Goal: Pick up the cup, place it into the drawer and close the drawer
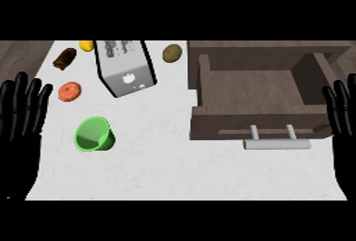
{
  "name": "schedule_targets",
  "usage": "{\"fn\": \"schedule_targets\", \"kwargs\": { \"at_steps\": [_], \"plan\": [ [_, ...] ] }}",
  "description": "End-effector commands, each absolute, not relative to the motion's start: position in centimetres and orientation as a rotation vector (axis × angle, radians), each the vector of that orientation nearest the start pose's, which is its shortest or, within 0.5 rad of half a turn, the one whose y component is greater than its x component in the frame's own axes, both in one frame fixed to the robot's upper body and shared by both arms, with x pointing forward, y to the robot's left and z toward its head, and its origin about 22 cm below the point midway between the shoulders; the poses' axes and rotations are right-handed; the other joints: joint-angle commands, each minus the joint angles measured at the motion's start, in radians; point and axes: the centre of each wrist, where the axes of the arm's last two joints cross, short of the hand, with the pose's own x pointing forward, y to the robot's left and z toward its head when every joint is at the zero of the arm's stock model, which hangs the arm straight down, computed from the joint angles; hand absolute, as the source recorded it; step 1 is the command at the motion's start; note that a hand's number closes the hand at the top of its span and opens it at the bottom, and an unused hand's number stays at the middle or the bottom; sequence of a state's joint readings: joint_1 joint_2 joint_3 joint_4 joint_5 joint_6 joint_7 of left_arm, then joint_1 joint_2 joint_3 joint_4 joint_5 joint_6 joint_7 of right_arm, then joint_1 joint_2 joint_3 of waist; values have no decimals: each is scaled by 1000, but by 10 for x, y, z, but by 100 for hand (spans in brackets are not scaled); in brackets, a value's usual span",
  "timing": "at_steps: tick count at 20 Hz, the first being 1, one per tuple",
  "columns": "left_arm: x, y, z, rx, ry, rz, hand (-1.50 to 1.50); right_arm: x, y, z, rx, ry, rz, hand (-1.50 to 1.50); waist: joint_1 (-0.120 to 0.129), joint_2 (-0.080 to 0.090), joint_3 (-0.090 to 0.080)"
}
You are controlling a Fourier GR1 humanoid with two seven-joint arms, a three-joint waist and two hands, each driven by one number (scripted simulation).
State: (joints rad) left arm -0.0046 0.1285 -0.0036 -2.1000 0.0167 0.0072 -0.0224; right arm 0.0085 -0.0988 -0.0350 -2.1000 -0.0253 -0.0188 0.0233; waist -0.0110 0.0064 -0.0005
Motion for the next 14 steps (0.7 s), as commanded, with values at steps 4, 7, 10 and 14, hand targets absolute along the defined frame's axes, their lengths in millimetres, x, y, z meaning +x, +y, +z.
{"fn": "schedule_targets", "kwargs": {
  "at_steps": [4, 7, 10, 14],
  "plan": [
    [222, 262, 132, -257, -2095, -291, -150, 209, -243, 130, -83, -2090, 63, -150, 8, -5, -1],
    [206, 248, 101, -508, -1906, -180, -150, 213, -250, 124, -96, -2043, 199, -150, 16, -2, -2],
    [211, 284, 95, -528, -1877, -154, -150, 216, -244, 123, -90, -2028, 213, -150, 15, -5, -1],
    [220, 319, 97, -542, -1853, -139, -150, 214, -244, 110, -98, -2030, 209, -150, 12, -6, 0]
  ]
}}
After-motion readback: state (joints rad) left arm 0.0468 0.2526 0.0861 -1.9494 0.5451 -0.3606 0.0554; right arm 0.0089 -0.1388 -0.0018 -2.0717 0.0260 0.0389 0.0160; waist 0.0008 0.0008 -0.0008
